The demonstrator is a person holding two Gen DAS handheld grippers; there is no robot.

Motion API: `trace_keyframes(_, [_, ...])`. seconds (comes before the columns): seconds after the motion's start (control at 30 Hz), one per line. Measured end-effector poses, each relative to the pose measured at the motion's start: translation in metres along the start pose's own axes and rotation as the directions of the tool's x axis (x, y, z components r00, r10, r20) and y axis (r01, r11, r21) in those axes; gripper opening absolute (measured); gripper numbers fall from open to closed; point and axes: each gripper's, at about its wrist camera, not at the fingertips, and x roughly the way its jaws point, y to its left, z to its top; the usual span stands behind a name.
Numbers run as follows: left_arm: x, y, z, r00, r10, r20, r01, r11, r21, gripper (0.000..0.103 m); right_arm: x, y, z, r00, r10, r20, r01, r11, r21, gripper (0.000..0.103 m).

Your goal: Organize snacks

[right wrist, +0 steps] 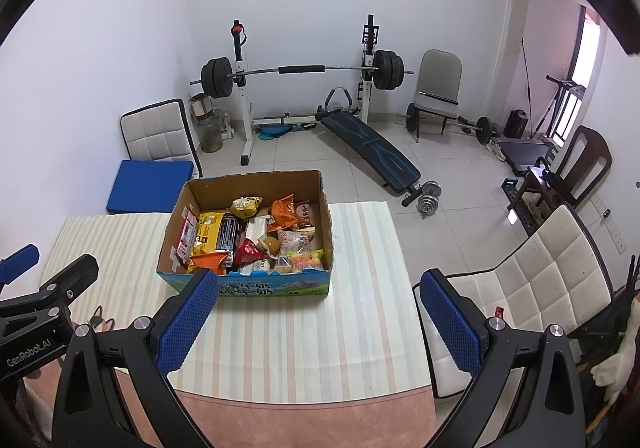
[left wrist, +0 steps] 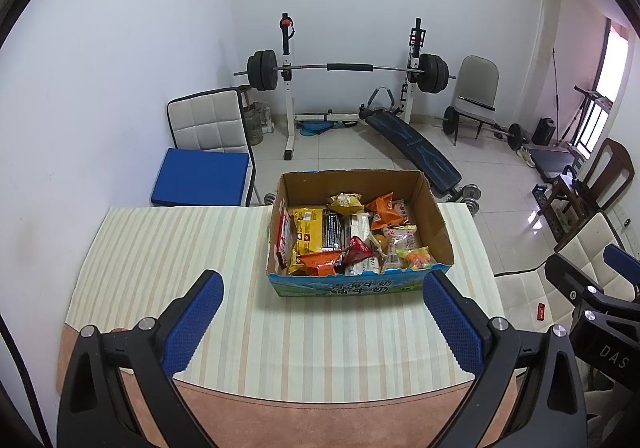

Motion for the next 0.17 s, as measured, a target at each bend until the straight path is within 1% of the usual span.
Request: trace_keyframes(0.17, [-0.0015,0.0003,-0.0004,1.000,-0.001,0.007,0.001,1.000,0.001,0.102,0.0008,0.0013,-0.0016,1.000,-0.003,-0.001,0.003,1.000,-0.001,0.103])
